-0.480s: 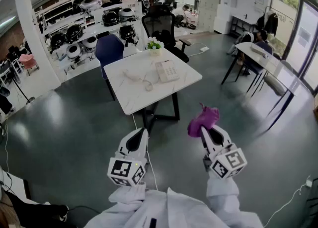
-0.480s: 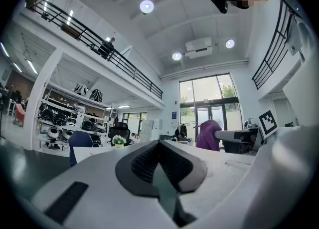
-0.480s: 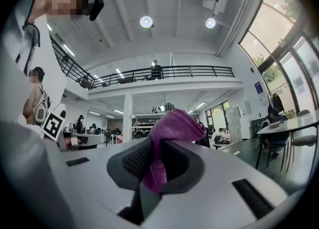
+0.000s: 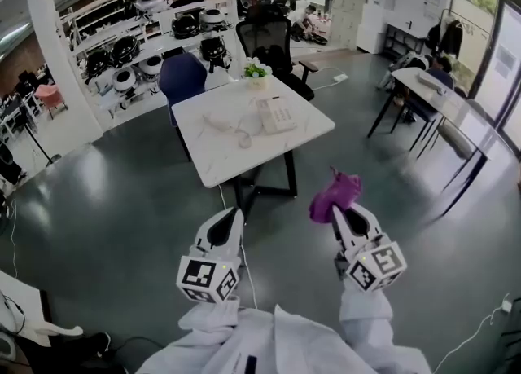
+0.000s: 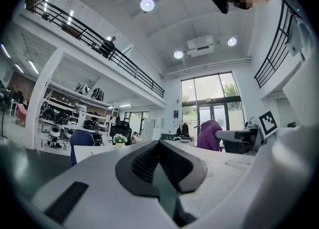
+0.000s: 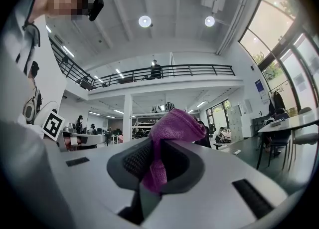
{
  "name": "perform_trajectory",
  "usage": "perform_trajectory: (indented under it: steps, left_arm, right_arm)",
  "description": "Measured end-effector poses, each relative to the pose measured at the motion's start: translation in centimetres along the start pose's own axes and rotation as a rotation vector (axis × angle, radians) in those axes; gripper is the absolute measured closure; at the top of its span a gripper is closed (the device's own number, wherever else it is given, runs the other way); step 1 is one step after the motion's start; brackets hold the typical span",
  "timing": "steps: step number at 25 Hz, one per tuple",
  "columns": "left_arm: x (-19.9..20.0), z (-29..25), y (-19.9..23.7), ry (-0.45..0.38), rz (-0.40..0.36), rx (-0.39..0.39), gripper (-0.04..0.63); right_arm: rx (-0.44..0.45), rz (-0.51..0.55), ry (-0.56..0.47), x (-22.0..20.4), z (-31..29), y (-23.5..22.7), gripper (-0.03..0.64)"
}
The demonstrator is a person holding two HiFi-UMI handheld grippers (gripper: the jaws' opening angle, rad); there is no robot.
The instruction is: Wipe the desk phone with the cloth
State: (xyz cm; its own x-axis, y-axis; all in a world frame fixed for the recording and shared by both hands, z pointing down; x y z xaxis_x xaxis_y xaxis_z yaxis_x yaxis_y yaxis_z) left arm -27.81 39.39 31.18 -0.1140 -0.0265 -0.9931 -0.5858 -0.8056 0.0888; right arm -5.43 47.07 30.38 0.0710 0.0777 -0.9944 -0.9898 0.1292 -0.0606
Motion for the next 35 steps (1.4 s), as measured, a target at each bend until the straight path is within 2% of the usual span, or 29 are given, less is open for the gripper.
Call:
perform_trajectory:
  steps: [15,24,35]
  left_arm:
    - [-2.0,-2.6,-1.3,0.039,0.014,0.062,0.597]
    - [-3.4,-5.7,2.7,0.053,0.035,0.105,0.597]
    - [-4.5,-14.4,9.6,0.08,0.072,0.101,0.597]
  right_arm:
    - [-0.008,-0.045,0.028,-1.8,-0.3,-5.1,0.588]
    - [-0.007,-0.067,0.057,-3.6,-4.3,-7.2,0.589]
    - [-0.016,-0.123,0.088,-5.6,-14.2,-11.4,0.589]
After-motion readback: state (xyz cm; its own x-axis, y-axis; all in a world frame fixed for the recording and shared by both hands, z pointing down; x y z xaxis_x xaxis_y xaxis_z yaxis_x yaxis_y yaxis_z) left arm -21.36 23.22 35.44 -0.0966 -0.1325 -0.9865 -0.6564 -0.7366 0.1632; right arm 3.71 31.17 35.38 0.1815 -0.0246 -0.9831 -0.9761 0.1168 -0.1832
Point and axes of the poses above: the fingertips, and each gripper's own axes: z backward along the fingers, y to its left, x out of its top, the point moved 2 cm from there along z, backward along the fingers, and after that the axes turned 5 degrees about -x, right-handed, at the moved point
